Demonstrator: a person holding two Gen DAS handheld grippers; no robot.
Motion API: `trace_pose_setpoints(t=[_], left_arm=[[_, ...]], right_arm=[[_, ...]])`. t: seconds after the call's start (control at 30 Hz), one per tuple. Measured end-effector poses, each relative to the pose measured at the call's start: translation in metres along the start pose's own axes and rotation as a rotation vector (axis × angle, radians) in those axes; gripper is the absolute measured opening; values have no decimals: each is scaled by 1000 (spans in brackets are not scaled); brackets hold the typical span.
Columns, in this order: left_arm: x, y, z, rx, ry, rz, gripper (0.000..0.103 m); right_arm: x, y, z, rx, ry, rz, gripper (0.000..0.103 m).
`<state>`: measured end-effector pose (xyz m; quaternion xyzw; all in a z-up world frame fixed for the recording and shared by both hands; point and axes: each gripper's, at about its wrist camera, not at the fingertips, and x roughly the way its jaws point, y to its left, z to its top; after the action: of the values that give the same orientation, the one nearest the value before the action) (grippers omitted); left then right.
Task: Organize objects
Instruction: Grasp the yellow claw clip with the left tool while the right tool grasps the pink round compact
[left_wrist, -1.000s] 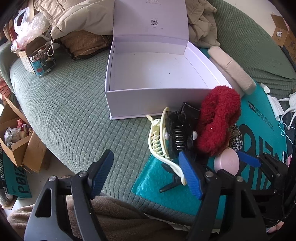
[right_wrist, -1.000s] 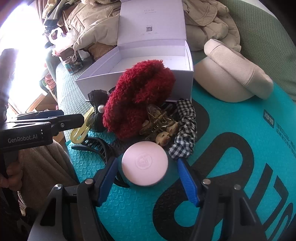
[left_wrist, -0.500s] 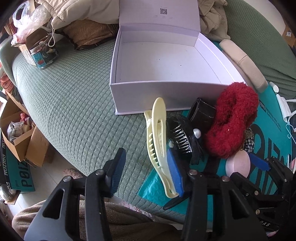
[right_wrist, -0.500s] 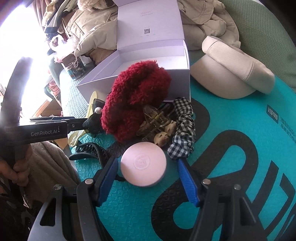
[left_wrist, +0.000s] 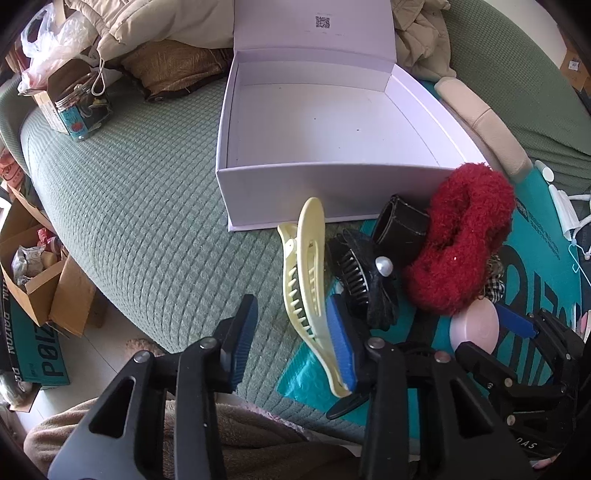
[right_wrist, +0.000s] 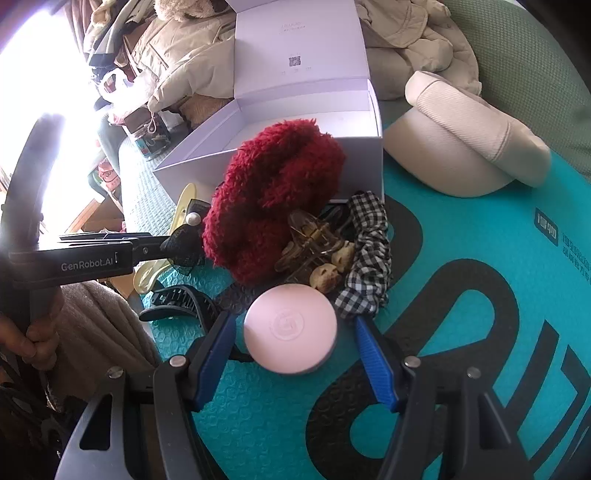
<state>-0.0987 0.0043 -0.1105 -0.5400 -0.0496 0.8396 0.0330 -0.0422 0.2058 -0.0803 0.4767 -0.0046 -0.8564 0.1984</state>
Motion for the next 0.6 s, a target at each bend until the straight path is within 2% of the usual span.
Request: trace_pose_setpoints(t=[0.03,0.13,0.23,0.3,0.37,0.4,0.6], left_arm=[[0,0,0,0,0,-1,35],[2,-4,0,9,15,5,35],[13,-8,1,24,72,8,36],[14,-12,2,38,57,19,36],[14,-14,2,45,49,0,24],[13,-15,1,47,44,9,23],[5,-18,-6,48,31,14,23]], right_arm=[[0,0,0,-2,2,-5,62],[2,-2,-1,-1,4,2,61],[3,1,-2,-18,2,-13,60],[2,0,-3,-14,-3,-6,53],[1,-2,-3,-4,-6,4,53],[0,-3,-4,-5,-9,8,52],[-8,-6,-6,-1,-21,16,52]])
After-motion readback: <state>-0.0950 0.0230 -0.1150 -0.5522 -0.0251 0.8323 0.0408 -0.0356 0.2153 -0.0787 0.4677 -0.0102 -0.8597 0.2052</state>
